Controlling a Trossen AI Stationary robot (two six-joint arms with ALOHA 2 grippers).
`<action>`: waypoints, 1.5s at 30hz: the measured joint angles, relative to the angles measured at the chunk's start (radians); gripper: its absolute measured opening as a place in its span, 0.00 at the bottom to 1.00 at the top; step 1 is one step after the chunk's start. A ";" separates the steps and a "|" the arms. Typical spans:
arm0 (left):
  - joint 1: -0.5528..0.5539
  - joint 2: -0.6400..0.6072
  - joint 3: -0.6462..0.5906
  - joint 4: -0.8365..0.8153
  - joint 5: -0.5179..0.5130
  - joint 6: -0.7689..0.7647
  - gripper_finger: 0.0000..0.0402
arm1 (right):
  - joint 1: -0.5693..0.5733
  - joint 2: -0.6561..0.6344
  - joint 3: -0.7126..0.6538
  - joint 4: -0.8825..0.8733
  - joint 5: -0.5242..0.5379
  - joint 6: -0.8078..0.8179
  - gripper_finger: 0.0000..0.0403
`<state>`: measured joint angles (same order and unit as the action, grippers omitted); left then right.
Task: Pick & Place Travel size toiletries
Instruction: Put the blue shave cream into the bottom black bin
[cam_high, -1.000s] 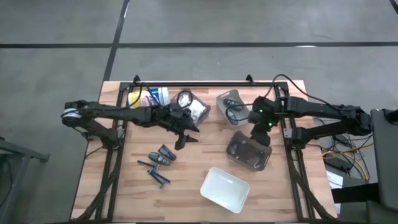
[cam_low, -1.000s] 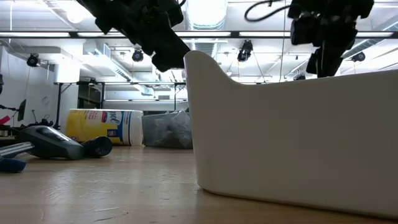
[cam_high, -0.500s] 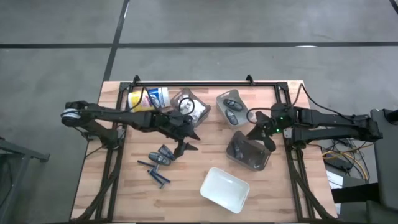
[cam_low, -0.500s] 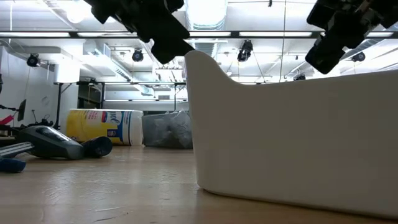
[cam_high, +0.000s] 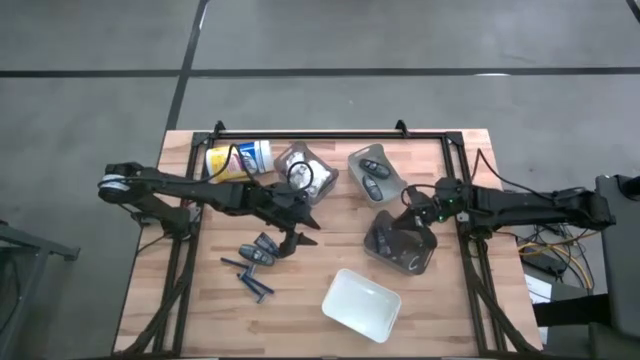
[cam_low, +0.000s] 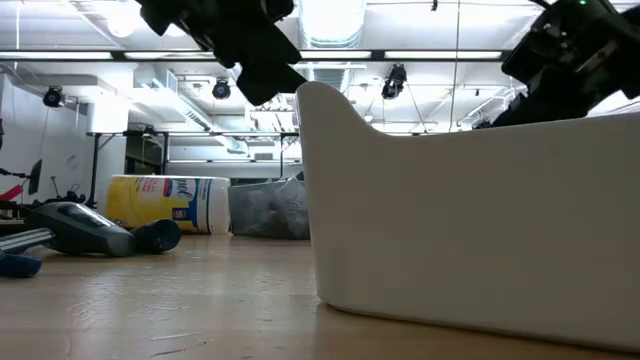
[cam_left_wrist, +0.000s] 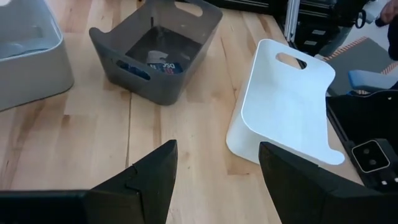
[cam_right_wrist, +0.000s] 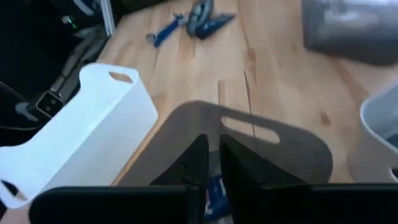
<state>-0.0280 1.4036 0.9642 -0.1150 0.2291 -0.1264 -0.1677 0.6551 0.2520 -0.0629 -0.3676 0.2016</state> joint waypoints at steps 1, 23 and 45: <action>0.000 0.000 0.000 -0.002 0.000 -0.007 0.58 | 0.000 -0.006 -0.023 0.057 0.000 0.000 0.10; -0.011 0.000 -0.003 -0.232 -0.015 -0.004 0.58 | -0.003 -0.209 -0.243 0.539 0.015 -0.181 0.27; -0.012 0.000 -0.009 -0.324 -0.018 0.107 0.58 | -0.002 -0.655 -0.243 0.213 0.224 -0.187 0.40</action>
<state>-0.0402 1.4033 0.9548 -0.4387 0.2108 -0.0193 -0.1701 0.0002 0.0090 0.1506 -0.1437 0.0144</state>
